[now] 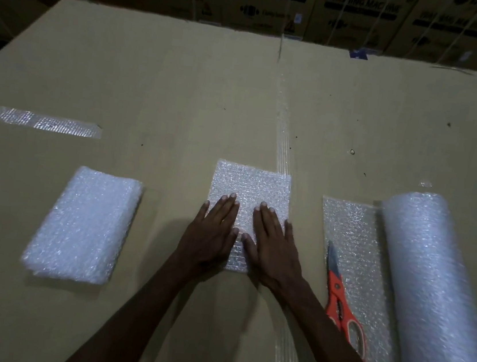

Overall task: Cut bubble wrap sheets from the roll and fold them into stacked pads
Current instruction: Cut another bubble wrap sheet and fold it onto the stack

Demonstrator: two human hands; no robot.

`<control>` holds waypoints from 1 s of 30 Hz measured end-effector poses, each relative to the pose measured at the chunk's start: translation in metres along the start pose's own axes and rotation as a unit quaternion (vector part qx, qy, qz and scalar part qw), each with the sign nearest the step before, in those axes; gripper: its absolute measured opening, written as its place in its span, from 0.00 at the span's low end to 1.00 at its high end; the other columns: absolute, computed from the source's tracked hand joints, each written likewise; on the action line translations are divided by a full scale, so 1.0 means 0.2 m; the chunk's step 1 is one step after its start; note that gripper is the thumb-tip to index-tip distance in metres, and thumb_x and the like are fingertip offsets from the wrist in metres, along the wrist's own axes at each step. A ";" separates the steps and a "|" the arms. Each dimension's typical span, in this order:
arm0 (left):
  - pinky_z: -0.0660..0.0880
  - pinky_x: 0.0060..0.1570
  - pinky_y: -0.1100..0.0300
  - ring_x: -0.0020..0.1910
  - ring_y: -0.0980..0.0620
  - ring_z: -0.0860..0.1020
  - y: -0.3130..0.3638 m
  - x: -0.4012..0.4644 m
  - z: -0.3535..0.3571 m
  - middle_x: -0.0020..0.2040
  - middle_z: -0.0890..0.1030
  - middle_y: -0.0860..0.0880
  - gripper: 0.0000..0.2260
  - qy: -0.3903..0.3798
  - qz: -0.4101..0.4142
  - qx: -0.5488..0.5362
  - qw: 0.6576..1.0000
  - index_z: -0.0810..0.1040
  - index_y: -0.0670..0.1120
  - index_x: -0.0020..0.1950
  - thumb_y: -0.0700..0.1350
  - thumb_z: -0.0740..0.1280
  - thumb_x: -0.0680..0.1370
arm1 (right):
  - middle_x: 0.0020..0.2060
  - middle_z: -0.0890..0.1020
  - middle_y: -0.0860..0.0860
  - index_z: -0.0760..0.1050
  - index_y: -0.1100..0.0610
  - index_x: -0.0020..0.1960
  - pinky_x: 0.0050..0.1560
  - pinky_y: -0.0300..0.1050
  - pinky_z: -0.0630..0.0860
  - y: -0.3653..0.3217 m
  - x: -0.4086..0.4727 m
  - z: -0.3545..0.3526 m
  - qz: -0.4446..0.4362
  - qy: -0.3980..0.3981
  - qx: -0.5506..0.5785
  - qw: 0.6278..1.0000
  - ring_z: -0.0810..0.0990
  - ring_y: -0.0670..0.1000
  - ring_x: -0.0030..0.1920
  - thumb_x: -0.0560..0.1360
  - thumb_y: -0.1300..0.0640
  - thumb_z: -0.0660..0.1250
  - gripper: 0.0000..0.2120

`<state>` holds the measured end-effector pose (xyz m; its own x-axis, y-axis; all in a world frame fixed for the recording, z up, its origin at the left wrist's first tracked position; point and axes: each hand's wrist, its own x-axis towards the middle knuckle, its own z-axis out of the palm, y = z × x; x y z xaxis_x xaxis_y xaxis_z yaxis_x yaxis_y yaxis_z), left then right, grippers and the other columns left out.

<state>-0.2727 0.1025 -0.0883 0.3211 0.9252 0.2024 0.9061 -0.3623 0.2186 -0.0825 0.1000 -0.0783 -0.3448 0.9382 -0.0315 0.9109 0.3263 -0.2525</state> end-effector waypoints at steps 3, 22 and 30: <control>0.63 0.70 0.36 0.77 0.45 0.65 -0.06 -0.04 -0.02 0.78 0.64 0.43 0.25 0.007 -0.001 0.017 1.000 0.67 0.41 0.77 0.52 0.52 0.82 | 0.81 0.37 0.45 0.39 0.49 0.83 0.78 0.58 0.34 0.05 -0.05 -0.05 0.005 -0.032 -0.008 0.999 0.34 0.49 0.80 0.80 0.33 0.35 0.36; 0.74 0.60 0.61 0.66 0.50 0.77 0.04 -0.36 -0.08 0.67 0.79 0.48 0.26 0.054 0.102 -0.062 0.991 0.80 0.46 0.66 0.63 0.57 0.82 | 0.51 0.80 0.53 0.81 0.55 0.56 0.47 0.49 0.75 0.08 -0.35 -0.17 -0.153 0.068 0.075 0.983 0.77 0.55 0.49 0.78 0.51 0.63 0.12; 0.78 0.37 0.65 0.52 0.55 0.83 0.07 -0.35 -0.16 0.58 0.83 0.53 0.18 0.056 0.099 -0.049 0.992 0.80 0.51 0.62 0.57 0.59 0.78 | 0.44 0.81 0.52 0.81 0.55 0.50 0.45 0.52 0.75 0.08 -0.32 -0.21 -0.116 0.052 0.110 0.986 0.80 0.57 0.45 0.80 0.49 0.56 0.17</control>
<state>-0.2922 0.0290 -0.0694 0.4521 0.8187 0.3540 0.7956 -0.5496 0.2549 -0.0372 0.0507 -0.0402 -0.5020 0.8522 0.1476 0.7358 0.5106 -0.4448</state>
